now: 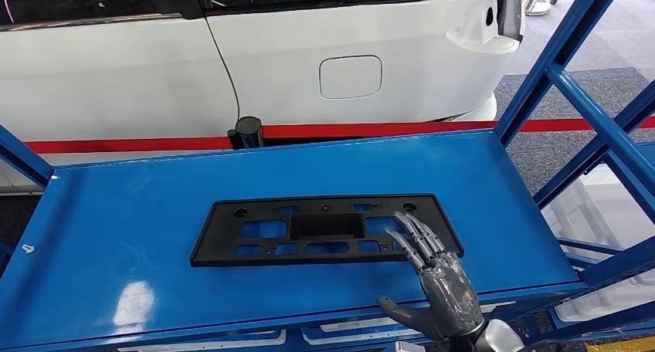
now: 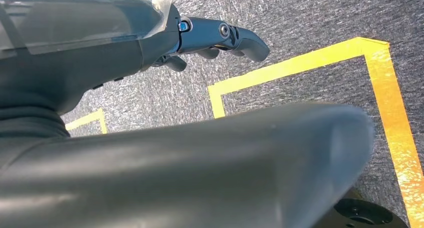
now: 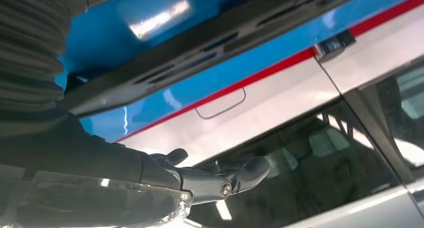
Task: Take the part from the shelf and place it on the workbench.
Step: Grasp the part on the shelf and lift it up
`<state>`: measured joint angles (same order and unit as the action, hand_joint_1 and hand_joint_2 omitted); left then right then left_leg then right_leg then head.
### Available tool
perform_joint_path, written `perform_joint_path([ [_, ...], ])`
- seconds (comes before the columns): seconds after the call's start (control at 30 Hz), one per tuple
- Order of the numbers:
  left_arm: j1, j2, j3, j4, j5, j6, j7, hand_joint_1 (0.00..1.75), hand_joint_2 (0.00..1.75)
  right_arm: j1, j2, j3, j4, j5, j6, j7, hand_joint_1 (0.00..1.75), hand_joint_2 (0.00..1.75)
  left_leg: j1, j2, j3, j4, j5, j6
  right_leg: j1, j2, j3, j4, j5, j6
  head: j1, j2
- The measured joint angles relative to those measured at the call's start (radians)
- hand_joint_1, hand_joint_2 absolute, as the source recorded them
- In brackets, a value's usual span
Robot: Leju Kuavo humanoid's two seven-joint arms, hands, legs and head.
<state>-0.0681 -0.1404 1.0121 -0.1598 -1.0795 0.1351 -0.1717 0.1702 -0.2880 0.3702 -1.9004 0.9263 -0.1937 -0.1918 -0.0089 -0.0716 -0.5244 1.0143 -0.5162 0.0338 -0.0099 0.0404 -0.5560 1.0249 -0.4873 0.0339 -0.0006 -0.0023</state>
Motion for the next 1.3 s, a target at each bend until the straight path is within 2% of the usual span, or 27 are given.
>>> perform_joint_path([
  [0.37,-0.002,0.004,0.0,0.0,0.0,-0.026,0.026,0.0,0.0,-0.085,-0.003,0.035,0.136,0.028,0.041,0.041,0.0,1.75,0.0,0.0,0.0,0.0,0.0,0.0,0.0,0.0,0.0,0.0,0.0,0.0,0.0,0.0],
  [0.77,-0.002,0.005,-0.004,0.0,-0.009,-0.023,0.032,0.0,0.0,-0.159,-0.003,0.039,0.254,0.202,-0.067,0.122,0.0,1.75,0.0,0.0,0.001,0.0,0.0,0.0,0.0,0.0,0.0,0.0,0.0,0.0,0.0,0.0],
  [1.23,-0.003,0.006,-0.023,-0.001,-0.023,-0.022,0.035,0.0,0.0,-0.198,-0.001,0.035,0.304,0.333,-0.144,0.178,0.0,1.75,0.0,0.0,0.002,0.0,0.0,0.0,0.0,0.0,0.001,0.0,0.0,0.0,0.0,0.0],
  [1.27,-0.003,0.006,-0.024,-0.001,-0.024,-0.021,0.036,0.0,0.0,-0.2,0.0,0.035,0.307,0.342,-0.148,0.183,0.03,1.75,0.0,0.0,0.002,0.0,0.0,0.0,0.0,0.0,0.001,0.0,0.0,0.0,0.0,0.0],
  [1.3,-0.003,0.006,-0.026,0.0,-0.025,-0.021,0.037,0.0,0.0,-0.202,0.002,0.035,0.31,0.35,-0.151,0.187,0.23,1.75,0.0,0.0,0.002,0.0,0.0,0.0,0.0,0.0,0.001,0.0,0.0,0.0,0.0,0.0],
])
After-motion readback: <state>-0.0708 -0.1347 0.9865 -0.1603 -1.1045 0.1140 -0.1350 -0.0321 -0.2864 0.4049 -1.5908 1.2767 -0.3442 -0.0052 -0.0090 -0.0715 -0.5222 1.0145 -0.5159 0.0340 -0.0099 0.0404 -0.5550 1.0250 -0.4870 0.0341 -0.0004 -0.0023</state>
